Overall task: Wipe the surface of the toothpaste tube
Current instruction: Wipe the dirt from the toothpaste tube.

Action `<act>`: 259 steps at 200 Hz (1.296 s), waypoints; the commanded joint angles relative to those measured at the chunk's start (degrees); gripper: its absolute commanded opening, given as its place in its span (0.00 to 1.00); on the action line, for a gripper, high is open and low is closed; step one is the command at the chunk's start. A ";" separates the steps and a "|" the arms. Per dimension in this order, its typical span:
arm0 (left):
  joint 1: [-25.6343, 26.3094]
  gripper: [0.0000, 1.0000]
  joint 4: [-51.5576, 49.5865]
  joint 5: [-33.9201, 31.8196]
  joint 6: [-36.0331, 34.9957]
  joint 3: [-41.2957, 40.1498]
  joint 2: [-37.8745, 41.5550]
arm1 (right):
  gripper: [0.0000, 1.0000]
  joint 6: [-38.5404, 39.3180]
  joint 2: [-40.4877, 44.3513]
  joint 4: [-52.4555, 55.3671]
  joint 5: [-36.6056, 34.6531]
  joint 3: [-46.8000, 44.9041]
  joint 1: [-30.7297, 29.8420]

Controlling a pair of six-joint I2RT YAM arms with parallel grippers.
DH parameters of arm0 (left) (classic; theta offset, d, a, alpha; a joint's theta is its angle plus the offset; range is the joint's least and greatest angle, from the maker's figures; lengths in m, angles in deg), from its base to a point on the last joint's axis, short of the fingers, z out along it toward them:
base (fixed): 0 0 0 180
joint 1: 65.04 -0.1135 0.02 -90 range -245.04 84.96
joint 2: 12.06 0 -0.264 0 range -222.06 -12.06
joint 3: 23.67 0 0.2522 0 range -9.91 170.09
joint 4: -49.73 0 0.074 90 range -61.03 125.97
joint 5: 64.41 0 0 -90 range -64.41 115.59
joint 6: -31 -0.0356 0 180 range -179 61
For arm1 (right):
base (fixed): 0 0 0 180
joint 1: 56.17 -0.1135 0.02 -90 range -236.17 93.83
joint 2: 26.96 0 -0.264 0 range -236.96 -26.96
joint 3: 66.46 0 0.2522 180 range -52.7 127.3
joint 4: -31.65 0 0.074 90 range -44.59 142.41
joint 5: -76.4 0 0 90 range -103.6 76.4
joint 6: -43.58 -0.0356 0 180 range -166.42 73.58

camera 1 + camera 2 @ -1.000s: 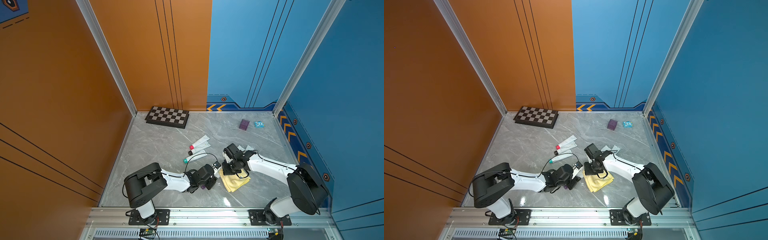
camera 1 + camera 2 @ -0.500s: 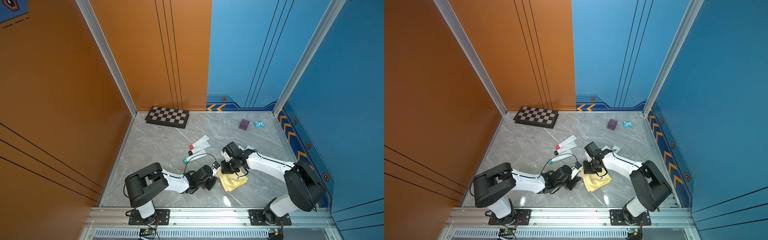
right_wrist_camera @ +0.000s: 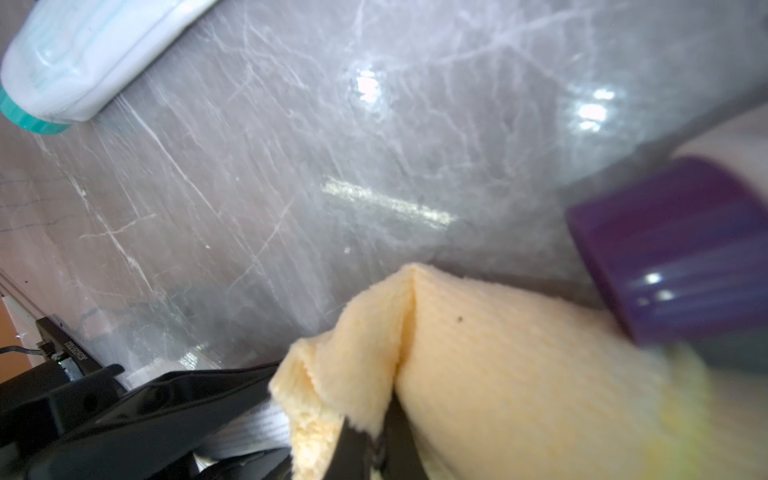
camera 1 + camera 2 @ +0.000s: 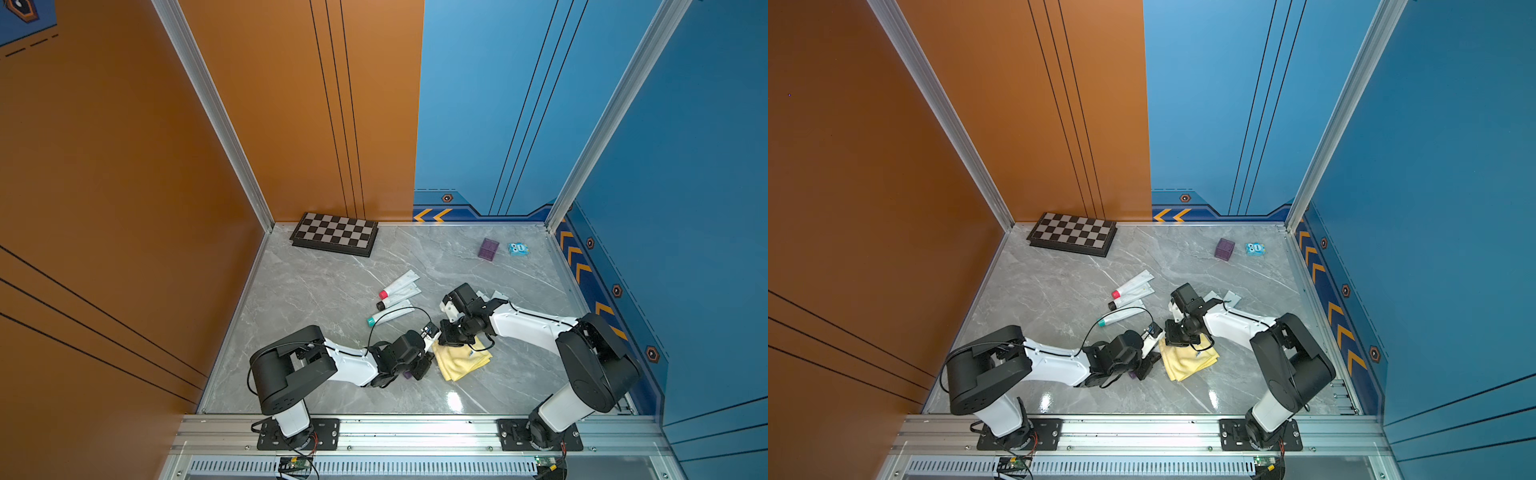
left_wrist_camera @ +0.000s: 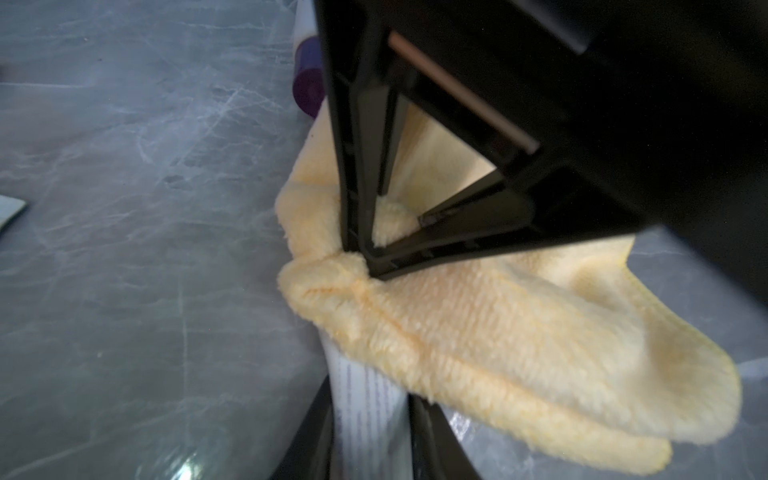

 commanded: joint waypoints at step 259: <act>0.11 0.28 -11.32 3.61 -0.97 -3.23 -7.29 | 0.00 1.99 3.09 6.68 -12.92 -6.63 -4.09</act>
